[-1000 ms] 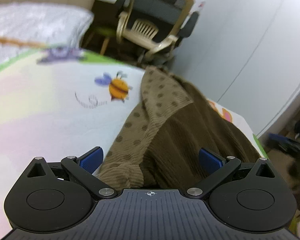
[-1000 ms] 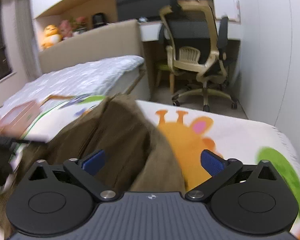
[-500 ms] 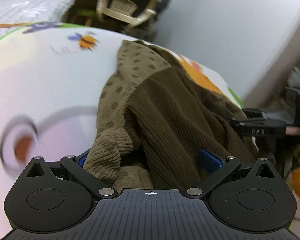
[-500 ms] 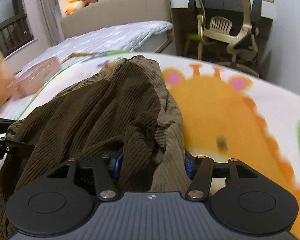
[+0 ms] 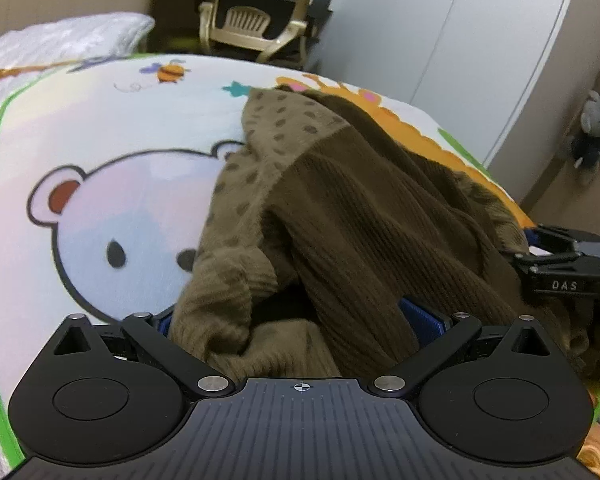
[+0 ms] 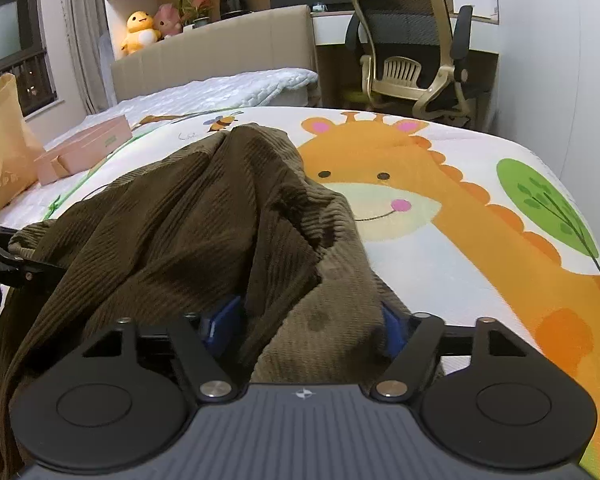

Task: Fold clothes
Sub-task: 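Grasp the dress shoulder with the left tool while the right tool grasps the other shoulder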

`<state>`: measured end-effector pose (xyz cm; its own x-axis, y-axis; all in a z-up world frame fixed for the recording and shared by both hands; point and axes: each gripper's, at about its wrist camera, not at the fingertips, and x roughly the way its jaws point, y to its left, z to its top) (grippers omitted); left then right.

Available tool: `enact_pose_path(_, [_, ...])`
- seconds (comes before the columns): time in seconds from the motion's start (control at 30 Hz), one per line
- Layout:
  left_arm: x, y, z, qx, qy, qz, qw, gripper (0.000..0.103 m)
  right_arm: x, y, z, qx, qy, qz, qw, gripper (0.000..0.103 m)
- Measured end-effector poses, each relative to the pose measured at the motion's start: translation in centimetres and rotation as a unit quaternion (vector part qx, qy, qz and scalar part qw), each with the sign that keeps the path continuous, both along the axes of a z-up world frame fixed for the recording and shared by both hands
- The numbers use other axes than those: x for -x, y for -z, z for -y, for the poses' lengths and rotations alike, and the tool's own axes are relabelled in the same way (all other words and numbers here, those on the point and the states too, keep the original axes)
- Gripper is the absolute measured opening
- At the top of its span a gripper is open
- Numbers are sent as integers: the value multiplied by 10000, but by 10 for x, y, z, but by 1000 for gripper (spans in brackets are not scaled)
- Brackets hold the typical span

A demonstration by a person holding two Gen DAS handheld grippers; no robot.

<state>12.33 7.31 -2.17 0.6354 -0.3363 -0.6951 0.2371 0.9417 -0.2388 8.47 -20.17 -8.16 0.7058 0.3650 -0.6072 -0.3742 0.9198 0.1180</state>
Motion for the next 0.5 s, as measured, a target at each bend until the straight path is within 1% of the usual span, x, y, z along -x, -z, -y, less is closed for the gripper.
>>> enact_pose_path(0.03, [2,-5,-5,20,-90,67,9999,103,-1,0,-2,17,12,9,10000,73])
enact_pose_path(0.13, [31,-35,-20,-55,-309,686,9972,103,-2,1,7,-236,15,-19,9997,73])
enact_pose_path(0.2, [53,-52,-25,284,-65,822,9962,103,-3,2,8,-296,44,-18,9996,73])
enact_pose_path(0.27, [74,-69,-29,622,182,949,9934,103,-3,2,5,-237,50,8,9997,73])
enact_pose_path(0.33, [80,-67,-20,976,547,688,9913,103,-3,2,5,-212,52,15,9998,73])
enact_pose_path(0.37, [78,-61,-13,986,631,538,9917,103,-3,2,6,-236,62,9,9997,73])
enact_pose_path(0.4, [74,-53,-5,916,657,388,9929,103,-2,1,7,-265,119,13,9996,72])
enact_pose_path(0.47, [60,-32,6,728,525,26,9960,103,4,-5,13,-335,230,-3,9992,72])
enact_pose_path(0.5, [53,-24,8,768,472,-144,9958,102,10,-11,18,-375,242,49,9990,72])
